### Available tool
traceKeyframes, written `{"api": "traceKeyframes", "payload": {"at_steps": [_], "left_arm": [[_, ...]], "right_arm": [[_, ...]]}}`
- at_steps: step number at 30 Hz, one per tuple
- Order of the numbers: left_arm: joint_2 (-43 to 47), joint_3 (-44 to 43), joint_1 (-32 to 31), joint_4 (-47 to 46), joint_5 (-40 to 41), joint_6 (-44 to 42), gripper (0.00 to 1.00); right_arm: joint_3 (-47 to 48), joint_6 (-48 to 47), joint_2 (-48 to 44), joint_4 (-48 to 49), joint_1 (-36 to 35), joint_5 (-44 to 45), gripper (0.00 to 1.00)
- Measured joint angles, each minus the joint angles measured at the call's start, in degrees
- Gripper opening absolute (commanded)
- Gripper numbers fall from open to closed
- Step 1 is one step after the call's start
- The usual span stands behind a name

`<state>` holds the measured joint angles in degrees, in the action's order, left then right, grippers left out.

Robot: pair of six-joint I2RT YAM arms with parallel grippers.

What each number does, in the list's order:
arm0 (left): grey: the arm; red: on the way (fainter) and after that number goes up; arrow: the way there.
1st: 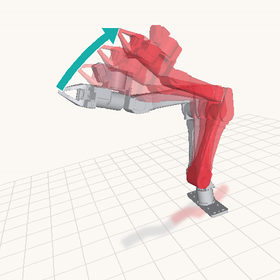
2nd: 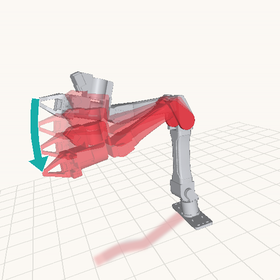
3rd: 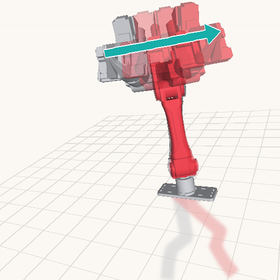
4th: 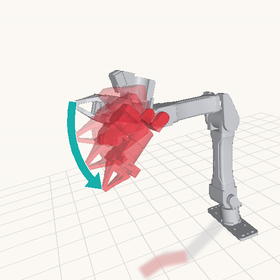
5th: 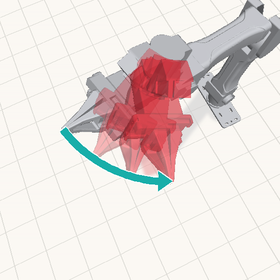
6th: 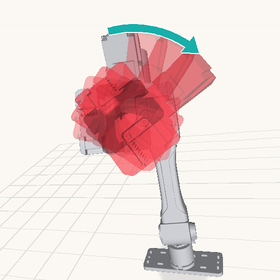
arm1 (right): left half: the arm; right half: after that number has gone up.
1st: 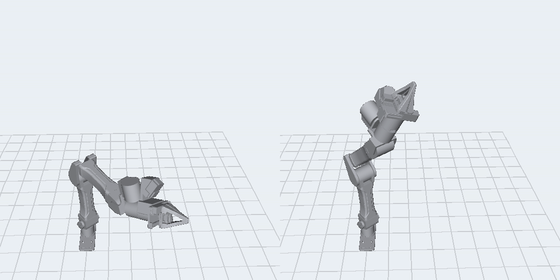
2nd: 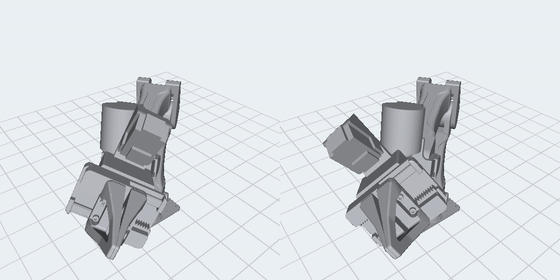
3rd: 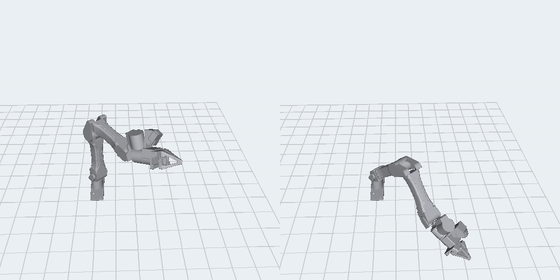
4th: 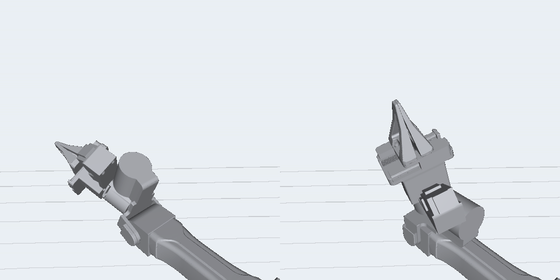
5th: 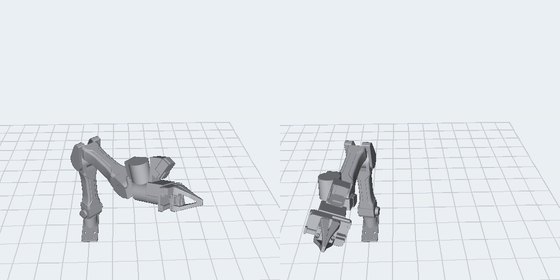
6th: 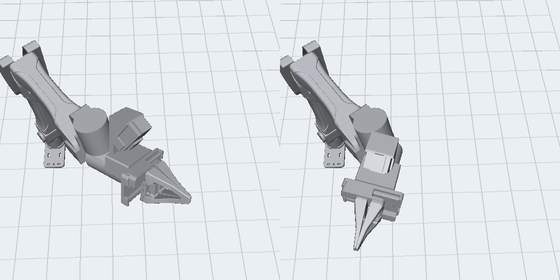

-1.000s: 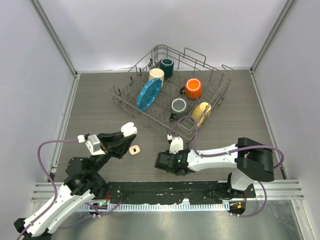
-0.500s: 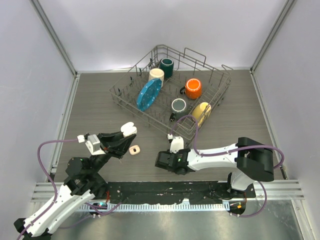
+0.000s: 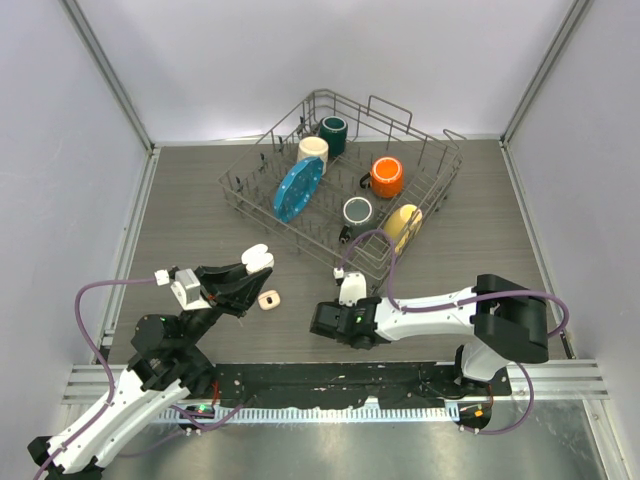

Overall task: Insert the wireless bluetooth earbuds into the charging case
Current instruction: Pick up the earbud from the center of the board, then place the earbud in the charging case.

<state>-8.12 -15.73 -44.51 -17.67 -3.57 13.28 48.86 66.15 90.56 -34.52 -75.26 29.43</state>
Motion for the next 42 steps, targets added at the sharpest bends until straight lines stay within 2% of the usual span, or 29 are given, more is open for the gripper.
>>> {"api": "traceKeyframes", "payload": {"at_steps": [8, 16, 21, 31, 37, 42], "left_arm": [[0.0, 0.0, 0.0, 0.0, 0.0, 0.0, 0.0], [0.0, 0.0, 0.0, 0.4, 1.2, 0.0, 0.0], [-0.4, 0.0, 0.0, 0.3, 1.4, 0.0, 0.0], [-3.2, 0.0, 0.0, -0.9, 0.9, 1.2, 0.0], [-7.4, 0.0, 0.0, -3.6, -2.6, 1.3, 0.0], [-11.1, 0.0, 0.0, -6.2, -5.7, 1.3, 0.0]], "right_arm": [[4.2, -5.8, -3.9, -0.2, -4.3, 4.4, 0.07], [13.0, -12.3, -13.0, -0.2, -9.9, 15.6, 0.05], [14.6, -17.4, -19.5, 2.4, -11.0, 22.4, 0.01], [14.7, -32.8, -28.6, 20.4, -11.0, 33.0, 0.01], [14.2, -39.1, -29.1, 31.3, -11.0, 33.5, 0.01], [10.4, -40.9, -29.4, 40.0, -11.0, 31.7, 0.01]]}}
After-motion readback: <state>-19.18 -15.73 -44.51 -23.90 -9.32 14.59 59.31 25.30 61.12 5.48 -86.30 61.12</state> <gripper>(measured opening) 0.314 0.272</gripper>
